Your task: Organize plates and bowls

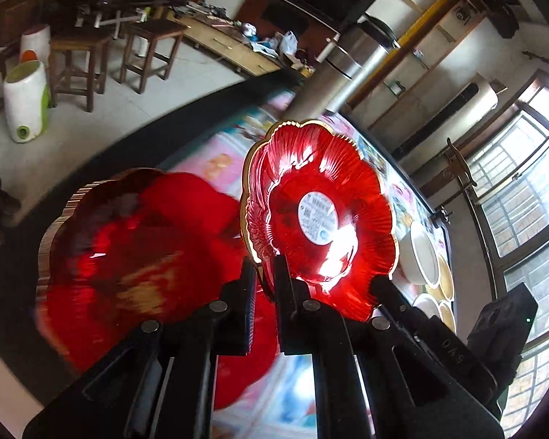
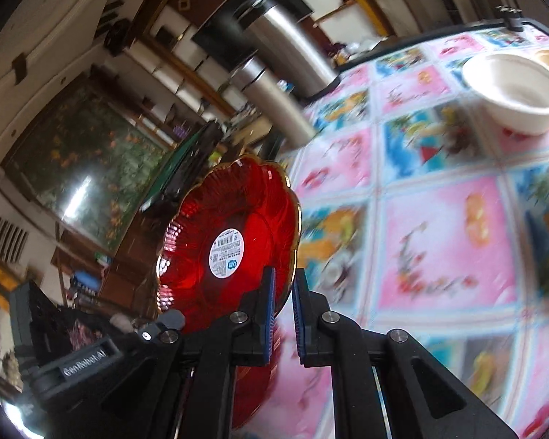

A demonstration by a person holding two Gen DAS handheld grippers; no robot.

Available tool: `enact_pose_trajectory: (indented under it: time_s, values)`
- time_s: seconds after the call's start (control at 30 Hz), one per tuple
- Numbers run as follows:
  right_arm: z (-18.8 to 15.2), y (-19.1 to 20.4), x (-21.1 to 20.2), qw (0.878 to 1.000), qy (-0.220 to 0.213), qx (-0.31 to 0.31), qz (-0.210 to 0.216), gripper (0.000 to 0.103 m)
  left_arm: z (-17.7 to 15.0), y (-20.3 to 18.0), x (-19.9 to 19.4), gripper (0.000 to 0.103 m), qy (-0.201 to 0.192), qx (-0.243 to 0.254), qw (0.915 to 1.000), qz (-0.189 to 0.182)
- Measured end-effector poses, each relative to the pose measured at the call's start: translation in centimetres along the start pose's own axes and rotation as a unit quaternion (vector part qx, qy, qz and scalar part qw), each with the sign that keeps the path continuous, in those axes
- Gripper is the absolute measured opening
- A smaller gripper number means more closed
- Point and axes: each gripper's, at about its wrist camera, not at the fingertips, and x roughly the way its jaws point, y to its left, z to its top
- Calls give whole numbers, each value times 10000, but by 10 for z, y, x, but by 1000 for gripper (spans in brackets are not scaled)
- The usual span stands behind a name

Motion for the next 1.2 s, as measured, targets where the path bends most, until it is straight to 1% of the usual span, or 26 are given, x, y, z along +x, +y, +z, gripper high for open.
enact_pose_trajectory:
  time_s: [0.1, 0.2, 0.37, 0.47, 0.73, 0.9, 1.0, 1.2]
  values:
    - [-16, 19, 4, 9997, 186, -161, 34, 9, -6, 25, -14, 7, -42, -87, 10000, -16]
    - [-36, 37, 4, 9988, 257, -406, -87, 10, -12, 44, -18, 8, -1, -190, 9998, -7]
    - [-62, 49, 19, 9963, 548, -597, -293, 11, -18, 68, -20, 8, 60, -307, 9995, 50]
    - [-71, 53, 30, 9947, 716, -632, -387, 11, -20, 79, -20, 7, 99, -337, 9993, 114]
    - [-87, 55, 51, 9909, 961, -701, -636, 12, -28, 89, -14, 8, 179, -133, 9988, 434]
    - [-90, 55, 52, 9899, 965, -740, -724, 12, -30, 94, -7, 9, 277, -60, 9985, 473]
    - [-92, 58, 53, 9890, 958, -808, -783, 12, -30, 93, -9, 9, 235, 17, 9982, 543]
    - [-94, 60, 56, 9883, 1013, -845, -769, 14, -29, 95, -12, 10, 189, 125, 9973, 704]
